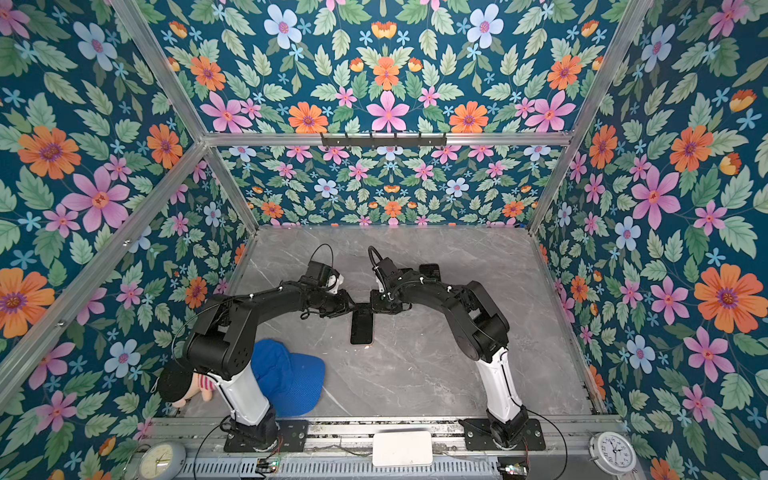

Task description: Put the phone into the phone case

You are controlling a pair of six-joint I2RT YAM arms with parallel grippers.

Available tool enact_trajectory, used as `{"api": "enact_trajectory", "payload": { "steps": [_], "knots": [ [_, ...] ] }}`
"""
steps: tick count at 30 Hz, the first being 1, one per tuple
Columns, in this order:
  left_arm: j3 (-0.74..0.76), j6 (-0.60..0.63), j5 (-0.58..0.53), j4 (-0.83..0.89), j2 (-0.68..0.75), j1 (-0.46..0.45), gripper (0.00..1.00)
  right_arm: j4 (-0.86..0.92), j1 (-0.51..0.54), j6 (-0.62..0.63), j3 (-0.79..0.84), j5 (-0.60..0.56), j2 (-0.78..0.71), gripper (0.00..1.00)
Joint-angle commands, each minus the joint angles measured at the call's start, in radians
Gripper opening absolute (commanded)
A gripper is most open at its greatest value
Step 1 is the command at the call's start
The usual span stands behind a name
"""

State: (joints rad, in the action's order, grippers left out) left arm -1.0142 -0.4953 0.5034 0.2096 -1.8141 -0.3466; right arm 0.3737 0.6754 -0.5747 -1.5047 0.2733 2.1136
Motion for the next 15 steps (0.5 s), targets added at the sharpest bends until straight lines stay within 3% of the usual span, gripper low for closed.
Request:
{"api": "enact_trajectory", "payload": {
  "steps": [1, 8, 15],
  "knots": [
    [-0.009, 0.010, 0.029, -0.011, -0.017, 0.004, 0.40, 0.019, 0.001, 0.022, -0.026, 0.005, 0.018, 0.43],
    [-0.006, 0.008, 0.031, -0.016, -0.033, 0.004, 0.38, 0.025, 0.001, 0.029, -0.069, 0.030, 0.063, 0.44],
    [0.006, 0.002, 0.034, -0.025, -0.039, 0.001, 0.19, 0.016, 0.001, 0.023, -0.072, 0.043, 0.072, 0.36]
  ]
}}
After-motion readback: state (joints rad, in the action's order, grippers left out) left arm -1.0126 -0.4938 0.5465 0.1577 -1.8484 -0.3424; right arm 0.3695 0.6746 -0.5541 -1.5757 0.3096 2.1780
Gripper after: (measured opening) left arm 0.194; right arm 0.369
